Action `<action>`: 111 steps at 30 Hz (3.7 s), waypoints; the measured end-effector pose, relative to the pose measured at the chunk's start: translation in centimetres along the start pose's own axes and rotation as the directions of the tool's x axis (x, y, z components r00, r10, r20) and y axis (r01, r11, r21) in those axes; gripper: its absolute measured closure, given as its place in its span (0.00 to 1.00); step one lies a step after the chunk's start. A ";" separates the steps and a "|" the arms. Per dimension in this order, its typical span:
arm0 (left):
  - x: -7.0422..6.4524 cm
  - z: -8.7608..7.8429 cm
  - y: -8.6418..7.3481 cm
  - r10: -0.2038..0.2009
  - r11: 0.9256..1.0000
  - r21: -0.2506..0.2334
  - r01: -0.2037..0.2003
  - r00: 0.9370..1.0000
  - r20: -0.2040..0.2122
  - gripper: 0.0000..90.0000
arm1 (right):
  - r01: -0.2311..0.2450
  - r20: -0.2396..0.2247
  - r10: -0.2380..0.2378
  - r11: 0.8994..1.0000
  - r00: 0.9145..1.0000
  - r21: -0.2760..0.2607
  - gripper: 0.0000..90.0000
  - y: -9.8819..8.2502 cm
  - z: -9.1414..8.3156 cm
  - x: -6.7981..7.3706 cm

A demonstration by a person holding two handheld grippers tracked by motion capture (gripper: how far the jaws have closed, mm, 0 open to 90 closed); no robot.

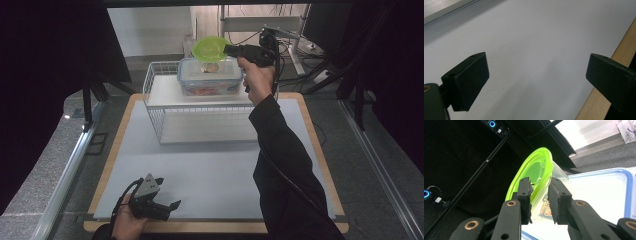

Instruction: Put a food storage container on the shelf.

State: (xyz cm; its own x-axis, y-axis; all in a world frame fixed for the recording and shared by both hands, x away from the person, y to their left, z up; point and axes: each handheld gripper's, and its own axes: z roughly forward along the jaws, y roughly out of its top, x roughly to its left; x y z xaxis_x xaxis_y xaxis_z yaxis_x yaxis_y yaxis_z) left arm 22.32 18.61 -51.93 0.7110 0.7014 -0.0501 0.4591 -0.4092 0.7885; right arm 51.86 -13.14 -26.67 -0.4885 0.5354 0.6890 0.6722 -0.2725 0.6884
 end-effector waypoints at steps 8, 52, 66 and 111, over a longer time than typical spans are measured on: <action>0.0 0.1 0.0 0.004 1.000 0.005 -0.004 1.000 0.000 0.05 | -0.009 -0.005 0.009 1.000 1.000 0.012 0.77 -0.4 0.2 0.1; 0.0 0.1 0.0 -0.004 1.000 -0.009 0.004 1.000 0.002 0.05 | 0.444 0.051 -0.453 0.887 0.890 0.128 0.14 -7.9 -5.3 0.5; 0.0 0.1 0.1 0.003 1.000 0.001 -0.003 1.000 0.000 0.04 | 0.576 0.058 -0.596 0.793 0.801 0.196 0.05 -12.7 -7.8 -0.8; -0.3 0.4 0.0 0.024 1.000 0.017 -0.024 1.000 -0.010 0.02 | 0.586 0.146 -0.693 0.688 0.706 0.428 0.02 -28.4 -15.1 -9.5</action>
State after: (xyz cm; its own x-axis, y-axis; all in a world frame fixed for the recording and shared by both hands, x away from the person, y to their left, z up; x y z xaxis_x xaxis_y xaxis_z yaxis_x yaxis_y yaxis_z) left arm 22.34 18.20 -52.13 0.7164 0.6972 -0.0253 0.4513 -0.4355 0.7788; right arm 28.97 -22.53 -49.34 -0.7296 0.6835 -0.0233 0.4142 0.4687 0.7802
